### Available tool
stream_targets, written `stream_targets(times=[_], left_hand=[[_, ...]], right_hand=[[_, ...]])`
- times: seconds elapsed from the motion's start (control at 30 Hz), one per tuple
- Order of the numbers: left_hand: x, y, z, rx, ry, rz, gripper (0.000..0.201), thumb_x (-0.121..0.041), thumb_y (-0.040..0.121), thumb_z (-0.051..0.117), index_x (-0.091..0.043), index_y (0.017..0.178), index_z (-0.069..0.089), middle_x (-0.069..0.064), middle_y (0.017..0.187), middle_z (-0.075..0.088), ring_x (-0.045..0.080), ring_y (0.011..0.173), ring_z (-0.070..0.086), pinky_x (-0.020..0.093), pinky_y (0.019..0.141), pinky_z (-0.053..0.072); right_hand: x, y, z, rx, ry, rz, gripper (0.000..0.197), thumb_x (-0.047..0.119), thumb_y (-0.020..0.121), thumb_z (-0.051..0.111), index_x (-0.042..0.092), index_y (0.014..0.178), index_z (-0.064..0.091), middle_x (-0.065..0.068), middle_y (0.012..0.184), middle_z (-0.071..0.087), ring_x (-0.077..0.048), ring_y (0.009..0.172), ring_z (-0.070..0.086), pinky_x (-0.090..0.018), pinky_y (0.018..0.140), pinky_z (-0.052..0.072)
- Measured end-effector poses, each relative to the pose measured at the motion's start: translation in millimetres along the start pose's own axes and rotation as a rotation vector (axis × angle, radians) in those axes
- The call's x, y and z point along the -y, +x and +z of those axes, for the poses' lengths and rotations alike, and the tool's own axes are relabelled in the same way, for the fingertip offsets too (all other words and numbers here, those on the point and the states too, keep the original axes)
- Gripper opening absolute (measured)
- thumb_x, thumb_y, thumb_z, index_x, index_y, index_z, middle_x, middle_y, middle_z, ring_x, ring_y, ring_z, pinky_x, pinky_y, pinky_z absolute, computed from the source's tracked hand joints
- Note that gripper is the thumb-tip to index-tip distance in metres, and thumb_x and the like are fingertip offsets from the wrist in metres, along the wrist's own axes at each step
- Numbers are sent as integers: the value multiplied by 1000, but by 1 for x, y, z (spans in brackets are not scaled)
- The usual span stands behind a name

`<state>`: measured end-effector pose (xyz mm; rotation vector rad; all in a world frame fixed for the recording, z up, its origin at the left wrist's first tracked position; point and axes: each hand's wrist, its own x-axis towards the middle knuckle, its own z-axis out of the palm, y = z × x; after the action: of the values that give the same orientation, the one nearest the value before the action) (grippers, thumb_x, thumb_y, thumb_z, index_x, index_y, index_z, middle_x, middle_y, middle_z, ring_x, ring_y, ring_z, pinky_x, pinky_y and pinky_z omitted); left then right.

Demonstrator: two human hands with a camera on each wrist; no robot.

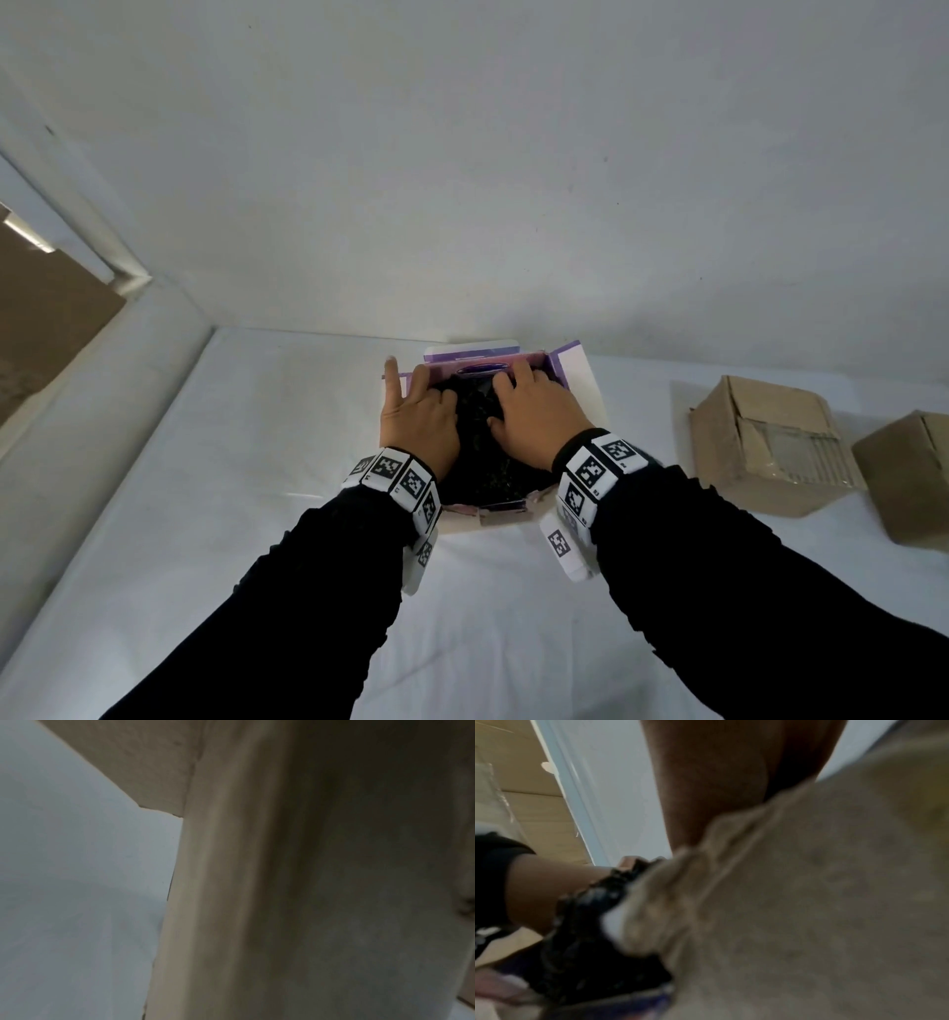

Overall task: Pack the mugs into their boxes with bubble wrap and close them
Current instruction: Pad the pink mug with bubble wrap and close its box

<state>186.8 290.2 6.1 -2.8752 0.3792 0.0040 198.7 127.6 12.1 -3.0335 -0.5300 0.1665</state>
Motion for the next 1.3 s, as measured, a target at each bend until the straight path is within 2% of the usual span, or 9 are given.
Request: stream_targets(times=[0.13, 0.3, 0.43, 0.7, 0.83, 0.93, 1.03, 1.17, 1.3], left_hand=[[1, 2, -4, -44, 5, 5, 31, -19, 81, 51, -14, 109, 63, -3, 63, 62, 32, 117, 49, 65, 108, -7], [3, 5, -2, -90, -58, -16, 33, -23, 82, 57, -26, 115, 54, 1, 87, 65, 29, 109, 51, 61, 108, 3], [5, 3, -5, -43, -29, -11, 19, -21, 86, 50, -26, 97, 65, 0, 106, 59, 28, 116, 46, 61, 108, -1], [11, 10, 2, 86, 75, 79, 35, -31, 93, 32, -25, 105, 64, -10, 96, 64, 25, 134, 23, 64, 93, -35], [11, 4, 2, -14, -44, 49, 25, -33, 88, 46, -21, 102, 63, -6, 103, 64, 23, 128, 36, 61, 107, -8], [6, -10, 4, -272, -188, 9, 25, -28, 77, 62, -20, 101, 63, -1, 104, 62, 25, 106, 51, 49, 99, 23], [1, -27, 4, -519, -409, 105, 12, -29, 88, 54, -22, 96, 60, -2, 96, 56, 25, 89, 53, 41, 82, 33], [0, -58, 12, -440, -540, 453, 36, -51, 92, 51, -17, 84, 60, -1, 82, 54, 20, 73, 51, 33, 67, 39], [4, -73, 33, -409, -361, 514, 30, -46, 86, 59, -19, 75, 63, -3, 78, 57, 21, 72, 52, 31, 66, 39]], right_hand=[[2, 9, -4, 137, 151, 116, 53, 32, 96, 42, 7, 140, 27, -22, 127, 52, -37, 104, 57, -39, 75, 44], [0, 12, -8, -16, 252, 13, 42, 9, 91, 47, 12, 130, 33, -20, 121, 50, -35, 84, 60, -34, 60, 40], [-4, 8, 7, -196, -12, -56, 26, 9, 86, 51, 12, 111, 57, -15, 117, 54, -36, 103, 48, -43, 78, 44], [-10, 9, 19, -154, -131, -103, 26, 18, 83, 45, 8, 101, 62, -12, 81, 70, -31, 73, 64, -46, 105, 31], [-14, 2, 6, -174, 42, -124, 25, 22, 90, 51, 11, 111, 58, -12, 114, 60, -31, 102, 56, -39, 93, 40], [-13, -20, -9, -271, 336, -207, 10, 25, 89, 53, 21, 96, 57, 2, 97, 59, -19, 90, 55, -37, 74, 48], [-11, -49, -10, -115, 471, -315, 20, 45, 91, 53, 25, 90, 55, 10, 82, 56, -11, 75, 54, -32, 68, 45], [-15, -66, 8, -94, 230, -396, 40, 64, 78, 59, 25, 88, 58, 9, 84, 53, -13, 79, 51, -29, 70, 32], [-20, -67, 16, -105, 147, -428, 42, 61, 75, 64, 26, 96, 65, 9, 92, 56, -12, 84, 47, -27, 71, 29]])
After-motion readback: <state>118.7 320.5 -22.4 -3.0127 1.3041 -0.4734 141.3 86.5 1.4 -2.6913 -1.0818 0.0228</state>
